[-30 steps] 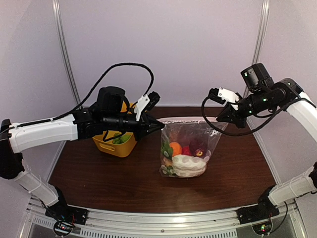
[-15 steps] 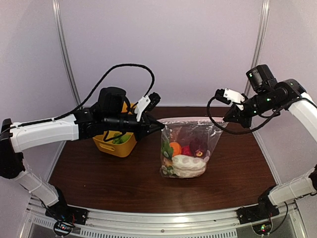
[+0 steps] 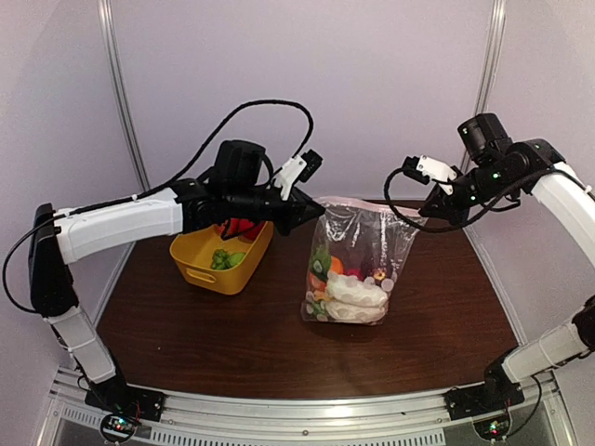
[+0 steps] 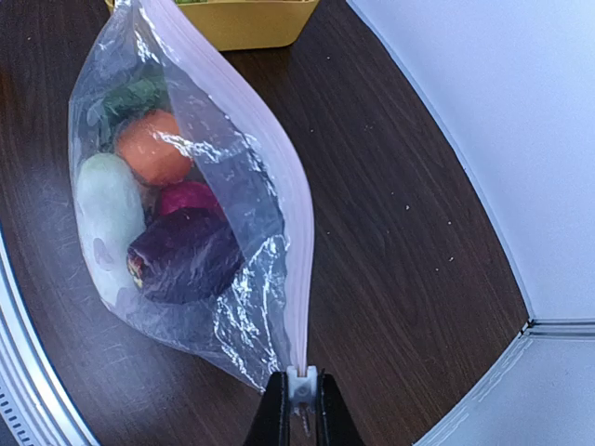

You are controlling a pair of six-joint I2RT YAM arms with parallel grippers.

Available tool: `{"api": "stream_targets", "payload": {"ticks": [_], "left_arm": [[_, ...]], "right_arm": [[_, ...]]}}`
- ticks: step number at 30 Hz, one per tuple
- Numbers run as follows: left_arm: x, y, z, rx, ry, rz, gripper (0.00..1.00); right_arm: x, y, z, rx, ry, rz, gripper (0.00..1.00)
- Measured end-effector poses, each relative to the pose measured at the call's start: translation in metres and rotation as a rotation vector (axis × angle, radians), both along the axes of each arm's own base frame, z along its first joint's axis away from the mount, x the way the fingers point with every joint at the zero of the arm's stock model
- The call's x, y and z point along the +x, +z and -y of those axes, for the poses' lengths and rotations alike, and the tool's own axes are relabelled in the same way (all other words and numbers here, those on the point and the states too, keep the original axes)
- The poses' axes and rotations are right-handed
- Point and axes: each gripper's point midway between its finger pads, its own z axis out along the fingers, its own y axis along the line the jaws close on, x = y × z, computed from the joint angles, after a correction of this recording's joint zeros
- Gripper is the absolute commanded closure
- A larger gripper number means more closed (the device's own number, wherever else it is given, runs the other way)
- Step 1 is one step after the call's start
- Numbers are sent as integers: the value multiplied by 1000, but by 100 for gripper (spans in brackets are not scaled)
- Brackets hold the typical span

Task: Place the food in the zip-top bag and seal the zipper
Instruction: Place the zipper food storage bag at the center of the board.

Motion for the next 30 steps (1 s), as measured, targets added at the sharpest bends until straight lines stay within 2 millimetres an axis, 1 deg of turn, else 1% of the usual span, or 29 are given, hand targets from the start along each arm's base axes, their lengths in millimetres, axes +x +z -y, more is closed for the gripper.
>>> {"api": "stream_targets", "payload": {"ticks": [2, 4, 5, 7, 9, 11, 13, 14, 15, 17, 18, 19, 20, 21, 22, 23, 24, 26, 28, 29, 30], "left_arm": [[23, 13, 13, -6, 31, 26, 100], [42, 22, 20, -11, 58, 47, 100], [50, 27, 21, -15, 72, 60, 100], [59, 32, 18, -16, 85, 79, 98], [60, 34, 15, -14, 76, 93, 95], [56, 32, 16, -17, 44, 95, 93], [45, 17, 15, -5, -6, 68, 86], [37, 5, 16, 6, -36, 42, 82], [31, -7, 16, 18, -62, 18, 78], [15, -40, 13, 58, -116, -58, 67], [7, -54, 11, 81, -137, -94, 57], [-1, -67, 10, 102, -153, -129, 50], [-8, -76, 8, 121, -166, -150, 42], [-15, -85, 7, 140, -176, -176, 32], [-20, -90, 6, 154, -186, -186, 21], [-25, -93, 5, 168, -188, -198, 5], [-27, -91, 4, 176, -187, -192, 3], [-29, -79, 1, 176, -171, -164, 2], [-24, -56, -7, 165, -123, -106, 2], [-19, -42, -12, 156, -88, -71, 2], [-14, -30, -16, 147, -58, -44, 2]], "right_arm": [[18, 9, -2, 8, -20, 21, 100], [37, 22, -3, 20, -39, 56, 100], [45, 30, -3, 28, -49, 78, 100], [55, 42, -2, 41, -58, 122, 100], [54, 48, 0, 51, -59, 154, 100], [45, 46, 2, 58, -48, 168, 100], [29, 34, 4, 66, -28, 157, 100], [21, 25, 4, 73, -18, 144, 99], [12, 13, 4, 82, -3, 127, 95], [-9, -16, 1, 94, 33, 66, 82], [-20, -32, 0, 95, 53, 28, 74], [-32, -48, -2, 96, 81, -12, 68], [-42, -57, -3, 99, 94, -44, 62], [-51, -64, -4, 99, 110, -63, 52], [-57, -64, -4, 105, 118, -67, 43], [-59, -59, -4, 119, 114, -52, 36], [-60, -51, -3, 138, 106, -24, 32], [-58, -28, -1, 181, 77, 55, 24], [-52, -10, 2, 230, 26, 104, 22], [-45, -2, 5, 253, -8, 129, 20], [-37, 6, 8, 278, -49, 151, 9]]}}
